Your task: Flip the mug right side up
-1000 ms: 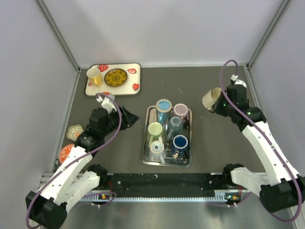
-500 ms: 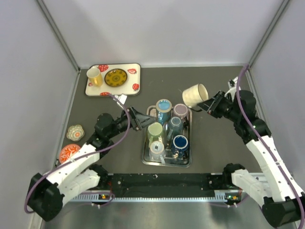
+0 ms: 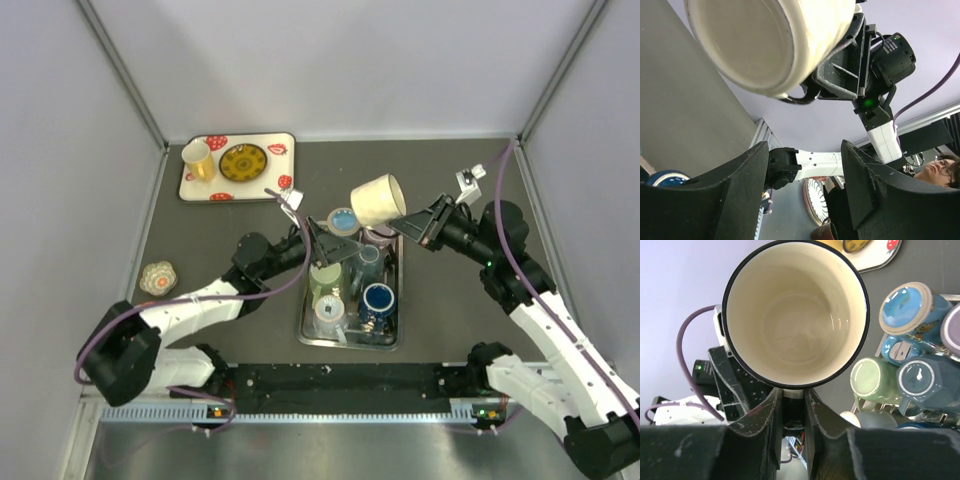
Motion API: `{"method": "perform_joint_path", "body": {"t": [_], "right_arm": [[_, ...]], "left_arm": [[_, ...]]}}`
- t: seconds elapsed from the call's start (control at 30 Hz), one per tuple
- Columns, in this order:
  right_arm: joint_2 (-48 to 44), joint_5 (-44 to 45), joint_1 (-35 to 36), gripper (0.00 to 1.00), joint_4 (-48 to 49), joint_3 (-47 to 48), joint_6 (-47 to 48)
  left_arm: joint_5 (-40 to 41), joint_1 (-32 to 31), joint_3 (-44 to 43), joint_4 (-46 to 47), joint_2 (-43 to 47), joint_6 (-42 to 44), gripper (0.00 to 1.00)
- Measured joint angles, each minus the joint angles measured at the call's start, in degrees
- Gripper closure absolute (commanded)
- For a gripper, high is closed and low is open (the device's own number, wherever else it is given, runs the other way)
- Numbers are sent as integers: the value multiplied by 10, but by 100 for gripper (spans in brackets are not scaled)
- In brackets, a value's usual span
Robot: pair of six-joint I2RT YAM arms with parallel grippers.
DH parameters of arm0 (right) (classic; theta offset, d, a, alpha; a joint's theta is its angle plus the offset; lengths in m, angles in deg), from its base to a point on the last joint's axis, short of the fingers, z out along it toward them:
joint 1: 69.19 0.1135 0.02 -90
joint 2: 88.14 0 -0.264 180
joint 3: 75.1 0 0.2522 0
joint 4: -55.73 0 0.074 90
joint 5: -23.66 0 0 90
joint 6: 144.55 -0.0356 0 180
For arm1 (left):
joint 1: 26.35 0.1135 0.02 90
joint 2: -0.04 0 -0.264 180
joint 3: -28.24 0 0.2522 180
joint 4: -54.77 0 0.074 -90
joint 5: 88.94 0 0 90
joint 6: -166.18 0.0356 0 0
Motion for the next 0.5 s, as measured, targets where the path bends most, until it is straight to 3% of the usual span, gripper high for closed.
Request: {"method": "perform_joint_path", "body": {"t": [0.5], "right_arm": [[-5, 18, 33, 100, 53, -34, -7]], "left_arm": [[48, -30, -41, 46, -56, -7, 40]]}}
